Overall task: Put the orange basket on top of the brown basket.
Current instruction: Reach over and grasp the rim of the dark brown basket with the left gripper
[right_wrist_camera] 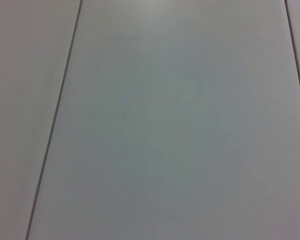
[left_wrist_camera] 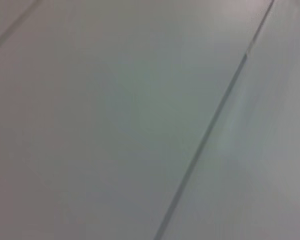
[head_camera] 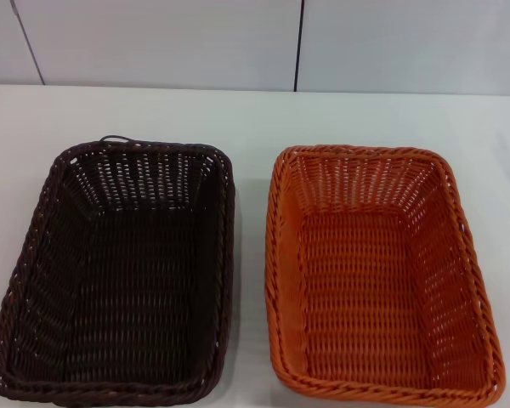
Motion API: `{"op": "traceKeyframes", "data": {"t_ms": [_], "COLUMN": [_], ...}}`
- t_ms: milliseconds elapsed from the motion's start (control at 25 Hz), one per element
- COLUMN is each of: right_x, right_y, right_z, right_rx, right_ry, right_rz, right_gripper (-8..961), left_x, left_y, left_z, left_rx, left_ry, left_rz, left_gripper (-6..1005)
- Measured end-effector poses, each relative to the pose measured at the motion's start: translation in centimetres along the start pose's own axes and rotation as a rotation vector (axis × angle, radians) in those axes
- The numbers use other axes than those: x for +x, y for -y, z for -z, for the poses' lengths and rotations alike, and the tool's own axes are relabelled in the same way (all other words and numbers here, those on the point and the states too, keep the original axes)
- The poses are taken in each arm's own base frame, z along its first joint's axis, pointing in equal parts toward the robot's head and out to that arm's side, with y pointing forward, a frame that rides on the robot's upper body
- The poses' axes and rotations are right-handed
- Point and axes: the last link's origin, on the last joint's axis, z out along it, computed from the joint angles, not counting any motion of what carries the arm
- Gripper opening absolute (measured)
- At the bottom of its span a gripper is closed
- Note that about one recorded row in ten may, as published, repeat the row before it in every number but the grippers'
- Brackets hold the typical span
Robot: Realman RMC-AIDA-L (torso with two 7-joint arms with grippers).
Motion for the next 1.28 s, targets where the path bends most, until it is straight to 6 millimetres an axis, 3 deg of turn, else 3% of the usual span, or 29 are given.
{"op": "traceKeyframes", "data": {"t_ms": [240, 560, 800, 1080, 1280], "right_x": [0.1, 0.1, 0.1, -0.2, -0.6], "right_y": [0.0, 0.0, -0.6, -0.2, 0.4], "right_z": [-0.3, -0.5, -1.5, -2.3, -3.0], "right_rx": [-0.002, 0.005, -0.012, -0.003, 0.011], "right_ry": [0.000, 0.004, 0.010, 0.027, 0.044], "right_rz": [0.002, -0.002, -0.014, -0.006, 0.004], "right_gripper": [714, 714, 714, 714, 714], "left_x": [2.1, 3.2, 1.6, -1.2, -2.8], "left_y": [-0.9, -3.0, -5.4, -6.7, -9.5], "left_z": [1.1, -1.3, -3.4, -5.3, -6.5], "left_rx": [-0.033, -0.112, -0.026, 0.108, 0.150], "left_ry": [-0.104, 0.224, 0.576, 0.822, 0.993], "left_rz": [-0.044, -0.036, -0.155, -0.186, -0.247], "left_gripper": [723, 718, 715, 711, 708]}}
